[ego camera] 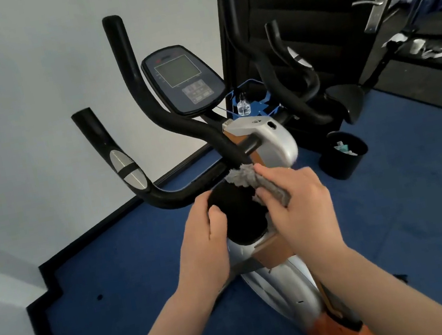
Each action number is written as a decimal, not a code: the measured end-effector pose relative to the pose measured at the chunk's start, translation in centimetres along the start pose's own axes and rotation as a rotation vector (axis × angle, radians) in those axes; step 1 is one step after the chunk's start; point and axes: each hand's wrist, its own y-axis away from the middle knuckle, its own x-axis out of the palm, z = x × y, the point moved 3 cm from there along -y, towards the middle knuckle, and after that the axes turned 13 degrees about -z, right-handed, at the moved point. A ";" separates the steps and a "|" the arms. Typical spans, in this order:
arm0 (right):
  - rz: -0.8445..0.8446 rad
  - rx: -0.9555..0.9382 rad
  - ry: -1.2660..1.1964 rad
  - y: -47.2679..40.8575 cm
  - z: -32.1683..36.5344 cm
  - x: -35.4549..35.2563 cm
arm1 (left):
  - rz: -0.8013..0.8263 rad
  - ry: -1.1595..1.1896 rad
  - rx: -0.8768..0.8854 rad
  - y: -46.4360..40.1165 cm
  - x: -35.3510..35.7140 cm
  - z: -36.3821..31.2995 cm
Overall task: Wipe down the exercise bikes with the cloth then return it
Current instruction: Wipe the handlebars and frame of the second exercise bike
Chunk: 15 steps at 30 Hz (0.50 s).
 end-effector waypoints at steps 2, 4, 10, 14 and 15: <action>-0.032 0.240 -0.063 1.3 -0.9 -0.2 | 0.004 0.009 0.000 0.0 0.0 0.1; -0.030 0.399 -0.129 2.6 -1.3 -0.1 | 0.011 0.005 0.014 0.0 0.0 0.2; -0.127 0.770 -0.360 6.3 -0.5 1.3 | 0.021 0.008 0.011 -0.2 0.2 0.3; -0.143 1.007 -0.447 7.9 0.7 2.0 | 0.031 0.008 0.028 -0.2 0.1 0.2; -0.116 1.042 -0.450 8.1 0.9 1.9 | 0.029 0.007 0.031 -0.2 0.1 0.2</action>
